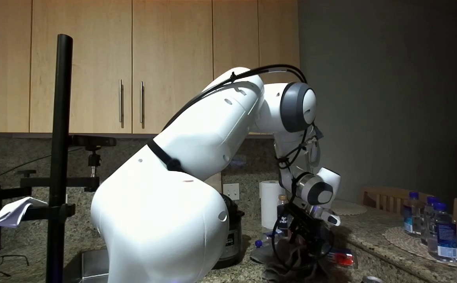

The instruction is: Move the towel to the right

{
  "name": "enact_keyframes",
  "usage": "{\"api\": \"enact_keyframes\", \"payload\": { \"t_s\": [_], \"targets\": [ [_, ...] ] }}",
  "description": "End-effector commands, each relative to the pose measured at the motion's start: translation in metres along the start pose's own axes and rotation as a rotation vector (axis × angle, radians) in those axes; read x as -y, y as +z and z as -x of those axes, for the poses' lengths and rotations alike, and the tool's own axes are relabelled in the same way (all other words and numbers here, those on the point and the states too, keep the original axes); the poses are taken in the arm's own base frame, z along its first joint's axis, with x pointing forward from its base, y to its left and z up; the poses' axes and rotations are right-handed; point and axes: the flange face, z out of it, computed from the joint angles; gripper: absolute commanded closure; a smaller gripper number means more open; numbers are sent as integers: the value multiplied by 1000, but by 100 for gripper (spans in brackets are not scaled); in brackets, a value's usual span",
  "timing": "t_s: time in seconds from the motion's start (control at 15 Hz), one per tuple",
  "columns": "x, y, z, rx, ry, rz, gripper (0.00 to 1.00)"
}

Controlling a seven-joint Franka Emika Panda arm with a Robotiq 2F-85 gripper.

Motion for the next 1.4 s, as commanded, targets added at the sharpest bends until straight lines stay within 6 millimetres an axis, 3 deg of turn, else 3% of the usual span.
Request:
{"api": "enact_keyframes", "payload": {
  "t_s": [0.0, 0.07, 0.13, 0.27, 0.87, 1.13, 1.33],
  "targets": [
    [3, -2, -11, -11, -35, -97, 0],
    [5, -3, -13, -19, -40, -119, 2],
    [6, -4, -15, -25, -39, -132, 27],
    [7, -5, -17, -27, -51, -147, 29],
    [-3, 3, -13, 3, -47, -158, 88],
    [0, 0, -2, 29, -32, -126, 96],
    [7, -4, 5, 40, -12, -81, 92]
  ]
}}
